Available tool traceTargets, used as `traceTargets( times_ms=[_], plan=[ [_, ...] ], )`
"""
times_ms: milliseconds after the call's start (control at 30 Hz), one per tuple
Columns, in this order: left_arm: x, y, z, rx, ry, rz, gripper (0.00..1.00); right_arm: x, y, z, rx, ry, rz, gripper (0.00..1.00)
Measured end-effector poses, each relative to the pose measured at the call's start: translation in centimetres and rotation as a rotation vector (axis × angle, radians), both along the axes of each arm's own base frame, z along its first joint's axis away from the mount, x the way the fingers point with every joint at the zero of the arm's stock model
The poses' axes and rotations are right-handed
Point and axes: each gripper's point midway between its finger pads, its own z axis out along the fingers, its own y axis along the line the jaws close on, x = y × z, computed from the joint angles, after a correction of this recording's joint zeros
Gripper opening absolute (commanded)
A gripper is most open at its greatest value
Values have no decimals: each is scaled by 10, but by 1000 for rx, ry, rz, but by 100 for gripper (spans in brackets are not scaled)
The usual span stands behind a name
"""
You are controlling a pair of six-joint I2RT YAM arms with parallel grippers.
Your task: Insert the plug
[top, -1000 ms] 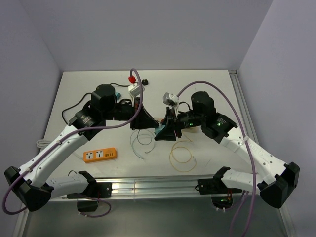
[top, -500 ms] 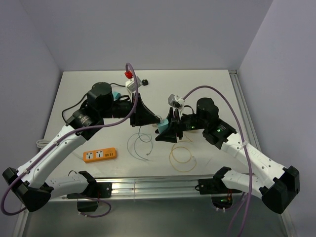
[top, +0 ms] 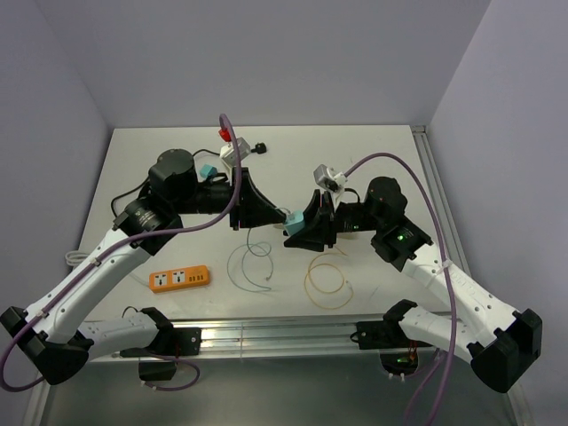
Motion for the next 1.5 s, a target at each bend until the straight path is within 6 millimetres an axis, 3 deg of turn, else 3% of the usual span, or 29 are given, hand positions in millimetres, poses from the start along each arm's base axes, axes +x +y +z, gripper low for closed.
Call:
traceTargets(
  times_ms=[33, 133, 233, 400, 500, 633, 867, 1100, 1200, 1233, 1300, 1333, 1400, 1433, 1467, 1500],
  plan=[
    [0, 0, 0, 0, 0, -1, 23, -1, 0, 0, 0, 0, 4, 0],
    [0, 0, -2, 8, -17, -4, 64, -2, 0, 0, 1, 1, 11, 0],
    [1, 2, -5, 20, -29, 2, 82, -3, -1, -1, -4, 12, 21, 0],
    [2, 4, -8, 51, -58, 10, 86, -6, 0, -6, -22, 38, 50, 0],
    [6, 4, -3, 63, -89, 10, 84, -5, 2, -10, -45, 72, 68, 0],
    [12, 0, -3, 81, -124, 2, 71, -3, 5, -16, -80, 116, 79, 0],
    [17, -14, -34, 172, -91, -39, 69, -6, 7, -21, -105, 155, 88, 0],
    [13, -21, -50, 225, -63, -75, 57, -7, 7, -19, -105, 154, 93, 0],
    [11, -21, -49, 228, -67, -82, 44, -8, 7, -18, -104, 153, 99, 0],
    [10, -21, -49, 230, -69, -84, 32, -9, 7, -18, -103, 152, 99, 0],
    [9, -21, -47, 231, -79, -92, 19, -8, 7, -19, -107, 159, 96, 0],
    [9, -20, -46, 234, -83, -94, 4, -9, 6, -19, -107, 159, 96, 0],
    [8, -21, -46, 238, -84, -99, 0, -9, 6, -19, -107, 158, 94, 0],
    [9, -21, -46, 239, -87, -101, 0, -9, 6, -19, -109, 157, 93, 3],
    [8, -21, -47, 242, -86, -102, 0, -9, 5, -19, -111, 157, 90, 17],
    [9, -21, -48, 247, -84, -100, 0, -9, 5, -20, -114, 158, 84, 42]
  ],
)
